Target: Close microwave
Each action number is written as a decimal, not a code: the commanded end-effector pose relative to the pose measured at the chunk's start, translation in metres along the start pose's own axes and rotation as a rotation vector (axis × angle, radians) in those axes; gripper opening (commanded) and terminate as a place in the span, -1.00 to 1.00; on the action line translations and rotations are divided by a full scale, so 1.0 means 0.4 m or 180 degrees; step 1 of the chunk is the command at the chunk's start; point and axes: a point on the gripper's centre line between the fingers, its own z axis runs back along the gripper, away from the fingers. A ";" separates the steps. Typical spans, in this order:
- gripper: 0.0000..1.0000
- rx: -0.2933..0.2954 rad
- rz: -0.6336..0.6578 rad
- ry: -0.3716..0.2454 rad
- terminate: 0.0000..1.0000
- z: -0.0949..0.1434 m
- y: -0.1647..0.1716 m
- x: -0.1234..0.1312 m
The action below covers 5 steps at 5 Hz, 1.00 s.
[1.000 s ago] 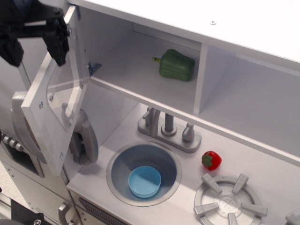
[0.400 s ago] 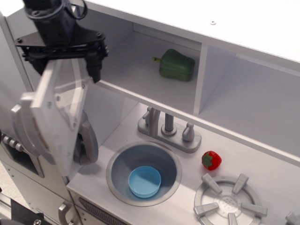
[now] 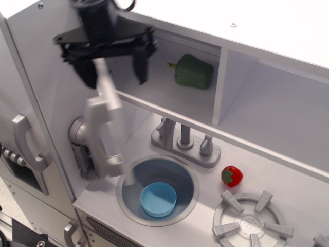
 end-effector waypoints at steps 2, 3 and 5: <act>1.00 -0.0340 -0.0313 0.0127 -1.00 0.130 -0.107 -0.073; 1.00 -0.0199 -0.0441 0.0049 -1.00 0.099 0.002 -0.078; 1.00 0.0116 -0.0470 -0.0182 -1.00 -0.018 0.114 -0.032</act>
